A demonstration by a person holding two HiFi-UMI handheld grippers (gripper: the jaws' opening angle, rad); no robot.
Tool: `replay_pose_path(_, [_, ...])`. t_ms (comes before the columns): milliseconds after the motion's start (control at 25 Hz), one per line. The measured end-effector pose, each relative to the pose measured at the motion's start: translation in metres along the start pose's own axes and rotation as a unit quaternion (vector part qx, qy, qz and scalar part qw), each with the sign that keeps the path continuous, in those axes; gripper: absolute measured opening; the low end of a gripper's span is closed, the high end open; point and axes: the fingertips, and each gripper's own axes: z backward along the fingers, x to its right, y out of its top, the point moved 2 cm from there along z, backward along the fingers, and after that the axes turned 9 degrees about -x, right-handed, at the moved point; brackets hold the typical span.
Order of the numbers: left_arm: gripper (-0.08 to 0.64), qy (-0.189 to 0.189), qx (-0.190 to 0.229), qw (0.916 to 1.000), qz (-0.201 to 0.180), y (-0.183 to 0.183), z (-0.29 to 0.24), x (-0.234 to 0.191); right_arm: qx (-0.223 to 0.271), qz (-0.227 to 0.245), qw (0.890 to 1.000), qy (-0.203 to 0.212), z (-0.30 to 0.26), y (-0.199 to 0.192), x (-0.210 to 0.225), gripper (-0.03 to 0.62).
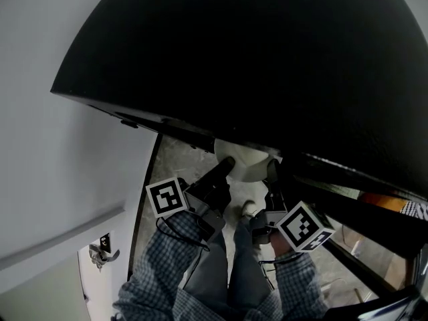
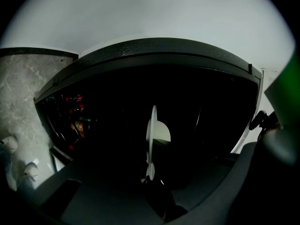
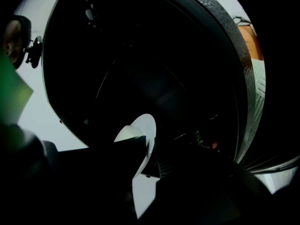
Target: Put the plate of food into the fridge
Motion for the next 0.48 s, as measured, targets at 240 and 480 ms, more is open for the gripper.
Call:
replay_pose_path(240, [0.028, -0.001, 0.007, 1.0000, -0.001, 0.005, -0.011, -0.006, 0.041, -0.005, 0.998, -0.038, -0.006, 0.004, 0.006, 0.057])
replay_pose_path(480, [0.026, 0.011, 0.009, 0.9999, -0.007, 0.009, -0.018, -0.014, 0.031, -0.021, 0.997, -0.072, -0.017, 0.004, 0.016, 0.057])
